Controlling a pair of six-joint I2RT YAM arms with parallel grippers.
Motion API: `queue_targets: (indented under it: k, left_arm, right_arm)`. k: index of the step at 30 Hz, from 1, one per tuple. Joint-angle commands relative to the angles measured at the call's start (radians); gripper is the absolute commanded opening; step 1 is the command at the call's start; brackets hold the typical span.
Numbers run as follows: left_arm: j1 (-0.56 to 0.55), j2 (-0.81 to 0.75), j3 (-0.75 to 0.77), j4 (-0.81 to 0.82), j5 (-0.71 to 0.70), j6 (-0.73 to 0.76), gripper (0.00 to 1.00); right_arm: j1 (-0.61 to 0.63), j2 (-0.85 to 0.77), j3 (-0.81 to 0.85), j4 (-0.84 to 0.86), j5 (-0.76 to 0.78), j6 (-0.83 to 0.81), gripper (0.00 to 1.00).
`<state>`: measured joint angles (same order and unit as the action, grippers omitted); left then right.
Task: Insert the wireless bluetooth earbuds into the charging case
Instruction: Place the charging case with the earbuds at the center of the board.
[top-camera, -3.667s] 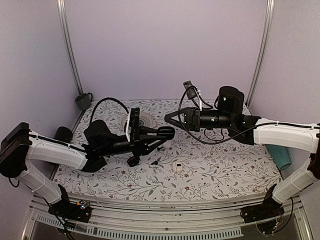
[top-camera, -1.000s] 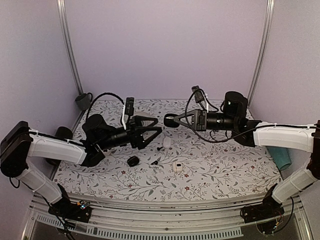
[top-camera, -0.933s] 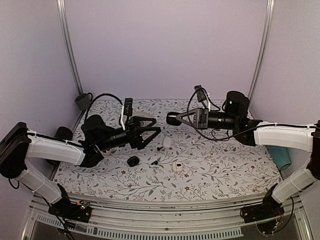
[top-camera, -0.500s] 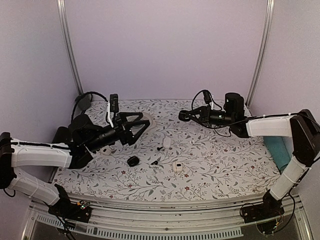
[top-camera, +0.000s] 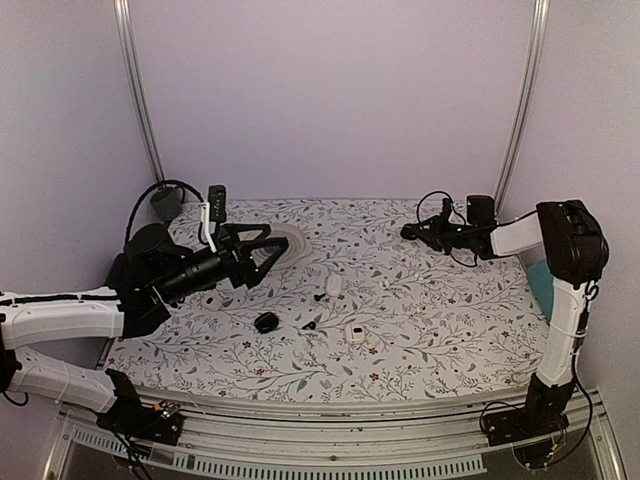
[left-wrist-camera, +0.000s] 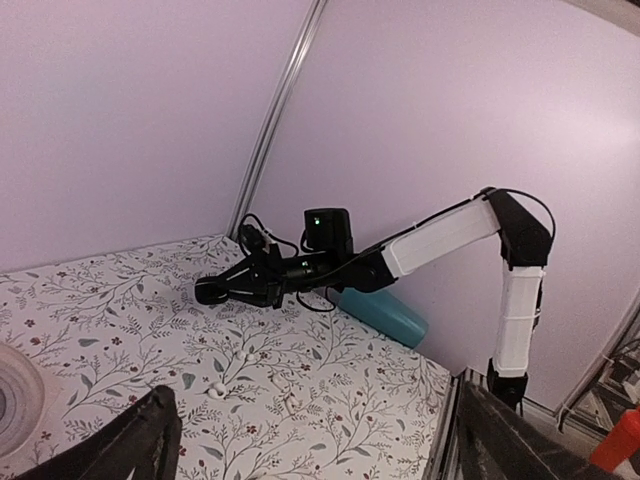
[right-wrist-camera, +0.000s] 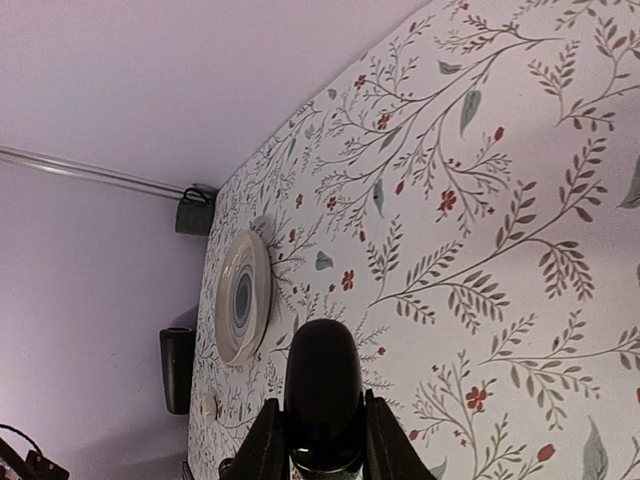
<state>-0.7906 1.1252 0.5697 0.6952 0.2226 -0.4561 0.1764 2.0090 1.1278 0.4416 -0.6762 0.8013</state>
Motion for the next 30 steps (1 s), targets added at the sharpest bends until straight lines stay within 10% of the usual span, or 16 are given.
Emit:
queue_targets:
  k: [1, 18, 30]
  left_arm:
    - [0.019, -0.012, 0.038, -0.075, 0.002, 0.016, 0.96]
    - [0.021, -0.036, 0.046, -0.108, 0.019, 0.027, 0.96]
    - [0.022, -0.013, 0.061, -0.114, 0.02, 0.024, 0.96]
  right_arm:
    - [-0.054, 0.091, 0.073, -0.026, 0.029, 0.032, 0.08]
    - [-0.129, 0.421, 0.517, -0.332, 0.079, -0.025, 0.18]
    - [-0.129, 0.384, 0.592, -0.491, 0.201, -0.117, 0.55]
